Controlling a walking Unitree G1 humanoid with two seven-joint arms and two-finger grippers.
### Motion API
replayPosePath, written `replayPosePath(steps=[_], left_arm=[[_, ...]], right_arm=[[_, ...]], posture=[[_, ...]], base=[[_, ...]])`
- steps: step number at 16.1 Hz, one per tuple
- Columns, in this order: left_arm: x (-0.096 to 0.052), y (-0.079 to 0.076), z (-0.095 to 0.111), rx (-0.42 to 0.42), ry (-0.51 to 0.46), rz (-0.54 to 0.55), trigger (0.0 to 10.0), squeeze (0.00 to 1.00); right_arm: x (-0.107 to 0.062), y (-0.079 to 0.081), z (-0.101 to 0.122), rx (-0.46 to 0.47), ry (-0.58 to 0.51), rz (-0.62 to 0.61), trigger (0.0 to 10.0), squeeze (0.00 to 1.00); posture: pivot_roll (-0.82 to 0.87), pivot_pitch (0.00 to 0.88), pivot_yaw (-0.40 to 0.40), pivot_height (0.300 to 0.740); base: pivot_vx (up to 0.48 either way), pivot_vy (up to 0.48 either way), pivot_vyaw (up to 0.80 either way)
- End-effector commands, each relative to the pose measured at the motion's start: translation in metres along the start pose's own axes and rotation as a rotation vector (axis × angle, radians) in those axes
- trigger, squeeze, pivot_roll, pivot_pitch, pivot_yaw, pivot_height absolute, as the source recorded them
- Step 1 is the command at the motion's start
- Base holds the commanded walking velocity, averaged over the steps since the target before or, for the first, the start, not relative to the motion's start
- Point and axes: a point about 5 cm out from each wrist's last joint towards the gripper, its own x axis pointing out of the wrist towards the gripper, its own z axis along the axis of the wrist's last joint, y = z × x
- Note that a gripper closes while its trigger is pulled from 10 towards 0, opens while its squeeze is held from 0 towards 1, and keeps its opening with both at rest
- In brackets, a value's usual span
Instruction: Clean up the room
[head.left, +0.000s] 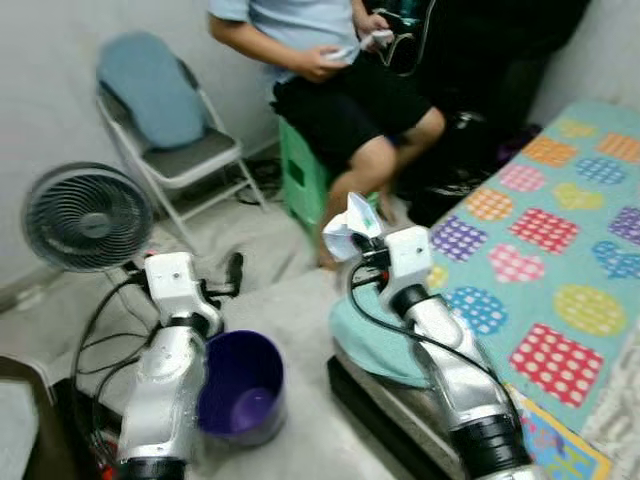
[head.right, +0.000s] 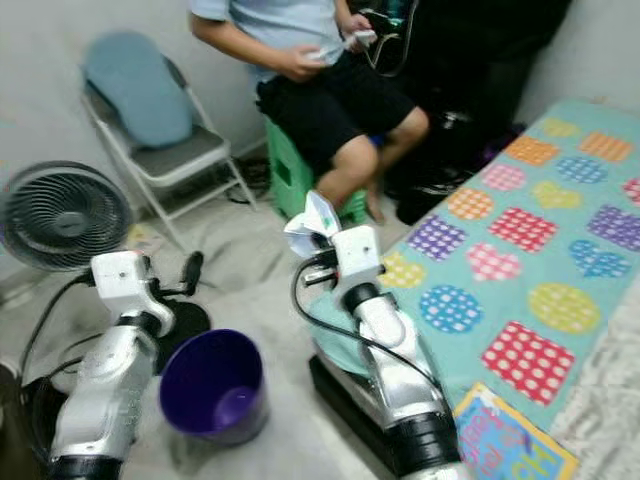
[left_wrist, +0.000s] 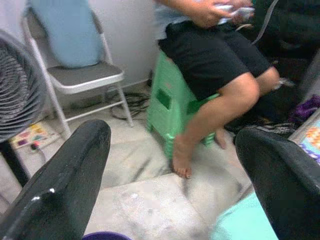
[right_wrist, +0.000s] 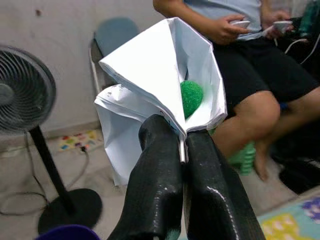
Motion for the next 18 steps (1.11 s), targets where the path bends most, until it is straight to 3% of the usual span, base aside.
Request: replayPosePath(steps=[1,6,9,10,11,14,16,18], left_arm=[[-0.001,0.012,0.002,0.037,-0.008,0.043,10.0,0.0],[-0.017,0.023,-0.007,0.0,0.007,0.099,10.0,0.0],[-0.036,0.051,-0.005,0.015,-0.015,0.22,10.0,0.0],[-0.052,0.068,-0.004,0.036,-0.004,0.234,10.0,0.0],[-0.061,0.073,-0.004,0.036,0.004,0.228,10.0,0.0],[-0.076,0.066,-0.008,-0.002,0.018,0.173,10.0,0.0],[-0.078,0.063,-0.007,-0.02,0.016,0.15,10.0,0.0],[-0.064,0.056,-0.008,-0.027,0.027,0.157,10.0,0.0]], right_arm=[[0.007,0.01,0.006,0.0,-0.022,0.038,10.0,0.0],[0.009,0.013,0.004,0.012,-0.024,0.054,10.0,0.0],[-0.01,-0.005,0.001,0.026,-0.024,-0.025,10.0,0.0],[-0.022,-0.023,-0.007,0.047,0.014,-0.093,10.0,0.0],[-0.026,-0.028,-0.01,0.044,0.026,-0.109,10.0,0.0],[-0.03,-0.03,-0.007,0.03,0.032,-0.105,10.0,0.0],[-0.03,-0.029,-0.006,0.032,0.037,-0.104,10.0,0.0],[-0.03,-0.025,-0.005,0.042,0.032,-0.1,10.0,0.0]], posture=[[-0.13,0.0,0.085,0.74],[-0.13,0.0,0.055,0.74],[-0.14,0.0,0.058,0.74],[-0.14,0.0,0.057,0.74],[-0.14,0.0,0.054,0.74],[-0.15,0.004,0.038,0.74],[-0.15,0.004,0.038,0.74],[-0.16,0.001,0.036,0.74]], base=[[0.0,0.0,0.8],[0.0,0.0,0.8],[0.0,0.0,0.0],[0.0,0.0,0.0],[0.0,0.0,0.0],[0.0,0.0,0.0],[0.0,0.0,0.0],[0.0,0.0,0.0]])
